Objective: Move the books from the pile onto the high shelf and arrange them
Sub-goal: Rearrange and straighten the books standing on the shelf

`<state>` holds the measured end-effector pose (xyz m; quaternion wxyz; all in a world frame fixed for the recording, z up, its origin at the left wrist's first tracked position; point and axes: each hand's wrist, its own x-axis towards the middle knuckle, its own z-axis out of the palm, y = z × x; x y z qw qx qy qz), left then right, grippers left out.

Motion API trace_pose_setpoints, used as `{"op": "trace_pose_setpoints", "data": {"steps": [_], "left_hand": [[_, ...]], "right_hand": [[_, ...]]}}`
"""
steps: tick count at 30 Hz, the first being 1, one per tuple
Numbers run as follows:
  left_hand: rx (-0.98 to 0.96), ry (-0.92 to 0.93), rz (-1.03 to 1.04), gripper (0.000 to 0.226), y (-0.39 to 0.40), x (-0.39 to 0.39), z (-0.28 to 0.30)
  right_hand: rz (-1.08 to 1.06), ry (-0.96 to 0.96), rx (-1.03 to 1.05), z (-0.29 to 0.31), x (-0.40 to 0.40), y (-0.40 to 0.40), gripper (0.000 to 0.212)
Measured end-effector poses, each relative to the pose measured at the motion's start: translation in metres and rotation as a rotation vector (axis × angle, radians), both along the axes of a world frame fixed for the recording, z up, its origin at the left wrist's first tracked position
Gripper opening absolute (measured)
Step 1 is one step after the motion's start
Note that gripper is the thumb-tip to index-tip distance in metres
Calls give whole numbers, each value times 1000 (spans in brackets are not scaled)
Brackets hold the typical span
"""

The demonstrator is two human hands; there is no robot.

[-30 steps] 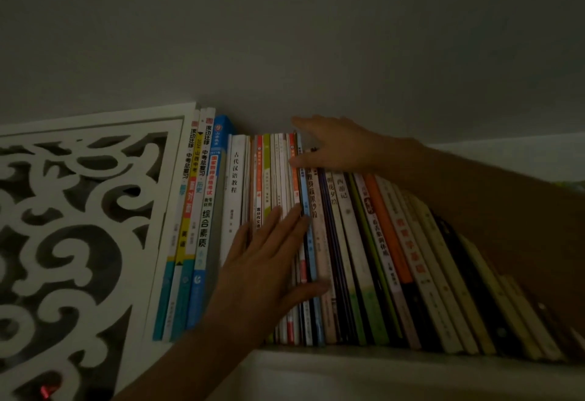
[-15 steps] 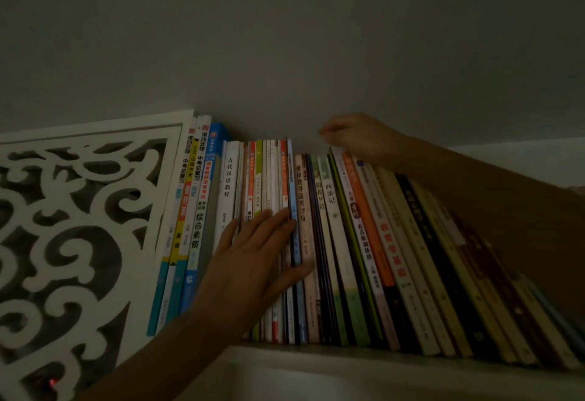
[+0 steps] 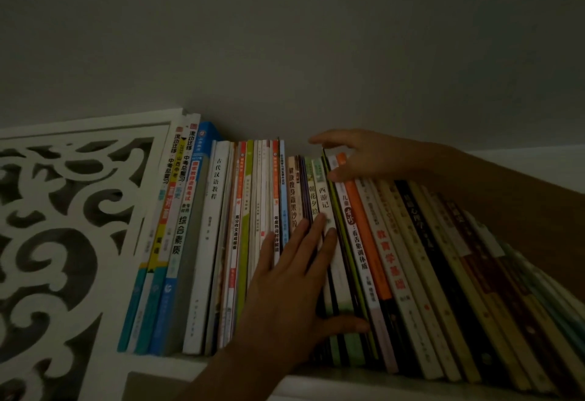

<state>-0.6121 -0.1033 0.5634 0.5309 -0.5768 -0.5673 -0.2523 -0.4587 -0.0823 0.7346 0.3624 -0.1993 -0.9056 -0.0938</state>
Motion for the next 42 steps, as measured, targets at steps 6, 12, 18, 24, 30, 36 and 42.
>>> {"op": "trace_pose_setpoints", "data": {"steps": [6,12,18,24,30,36,42], "left_hand": [[-77,-61,-37,102,-5,1,-1],[-64,-223,-240,99,-20,22,0],[-64,-301,-237,89,-27,35,1],[55,-314,-323,76,-16,37,7],[205,-72,-92,68,2,27,8],[221,-121,-131,55,-2,36,13],[48,-204,-252,94,-6,40,5]], "right_hand": [[-65,-40,87,-6,1,-9,48],[-191,-47,300,-14,3,-10,43],[-170,46,269,-17,0,-12,44],[-101,12,90,-5,8,-18,32],[-71,116,-45,7,-5,-13,31],[-165,109,-121,11,-12,-5,36],[-89,-83,19,-1,16,-5,40]]}}
